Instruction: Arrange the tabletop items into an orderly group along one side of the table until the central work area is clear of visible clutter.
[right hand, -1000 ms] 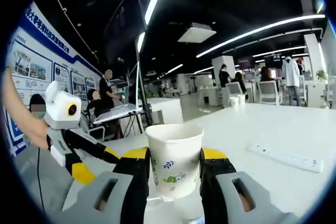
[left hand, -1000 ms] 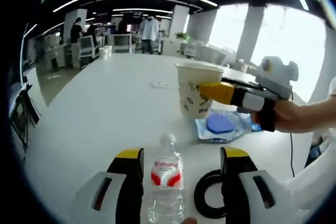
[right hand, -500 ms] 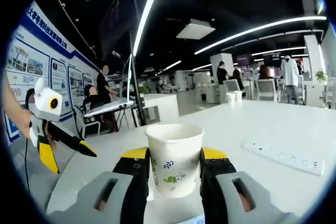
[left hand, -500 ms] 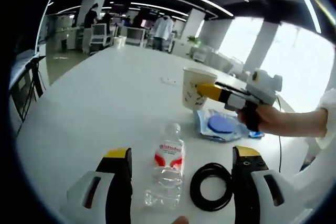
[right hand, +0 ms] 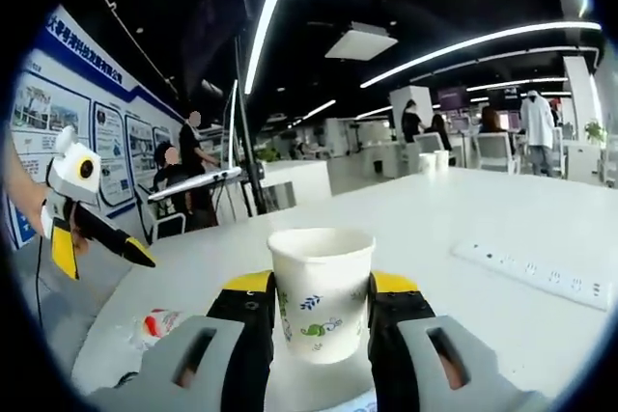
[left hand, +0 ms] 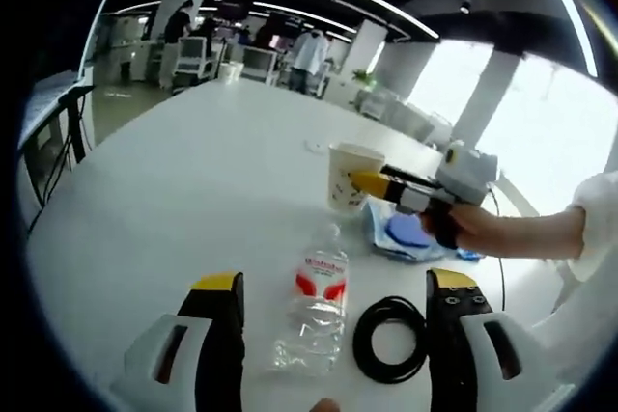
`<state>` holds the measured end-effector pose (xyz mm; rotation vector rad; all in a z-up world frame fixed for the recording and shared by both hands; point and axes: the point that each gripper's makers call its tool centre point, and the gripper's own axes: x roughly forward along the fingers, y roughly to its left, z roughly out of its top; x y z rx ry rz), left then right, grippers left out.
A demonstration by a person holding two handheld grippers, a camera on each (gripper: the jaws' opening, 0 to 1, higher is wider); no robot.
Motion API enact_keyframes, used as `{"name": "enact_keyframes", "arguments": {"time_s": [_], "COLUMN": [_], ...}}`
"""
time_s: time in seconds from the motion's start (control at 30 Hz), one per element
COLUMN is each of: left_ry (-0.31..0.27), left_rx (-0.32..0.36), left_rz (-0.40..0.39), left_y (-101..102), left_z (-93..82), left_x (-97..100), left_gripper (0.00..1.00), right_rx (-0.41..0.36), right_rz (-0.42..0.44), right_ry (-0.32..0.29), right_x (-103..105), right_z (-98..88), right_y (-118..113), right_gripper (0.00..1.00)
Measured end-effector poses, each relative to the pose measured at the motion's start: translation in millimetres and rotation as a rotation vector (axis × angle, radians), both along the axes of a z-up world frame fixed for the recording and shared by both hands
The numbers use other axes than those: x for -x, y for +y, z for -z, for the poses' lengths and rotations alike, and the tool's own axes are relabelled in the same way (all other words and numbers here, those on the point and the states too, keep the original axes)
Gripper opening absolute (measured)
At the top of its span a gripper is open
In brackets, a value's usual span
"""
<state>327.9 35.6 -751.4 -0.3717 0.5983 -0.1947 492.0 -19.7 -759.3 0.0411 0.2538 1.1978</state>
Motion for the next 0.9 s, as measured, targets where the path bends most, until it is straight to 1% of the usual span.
{"name": "enact_keyframes", "arguments": {"time_s": [0.07,0.1,0.17,0.3,0.47,0.67,0.9], "left_ry": [0.004,0.006,0.010,0.011,0.008,0.012,0.015], "left_rx": [0.001,0.002,0.010,0.033,0.029,0.041,0.033], "left_rz": [-0.002,-0.003,-0.011,-0.029,-0.011,-0.028,-0.021], "left_y": [1.7,2.0,2.7,3.1,-0.5,3.6,4.4], "left_z": [1.6,2.5,4.8,8.4,8.2,10.2,10.4], "left_x": [1.3,1.8,2.4,0.7,-0.8,1.5,3.0], "left_gripper": [0.73,0.72,0.72,0.72,0.72,0.71,0.71], "right_rx": [0.006,0.022,0.026,0.030,0.050,0.062,0.092], "right_rz": [-0.010,-0.021,-0.034,-0.039,-0.066,-0.070,-0.092], "right_ry": [-0.003,-0.015,-0.025,-0.024,-0.042,-0.042,-0.043], "right_x": [1.5,2.5,3.7,2.4,6.3,5.6,11.2], "right_z": [1.0,2.5,2.4,3.1,6.2,11.3,21.2], "right_y": [0.6,0.8,1.2,0.4,0.6,-0.2,-2.4], "right_gripper": [0.34,0.34,0.34,0.34,0.34,0.34,0.34]}}
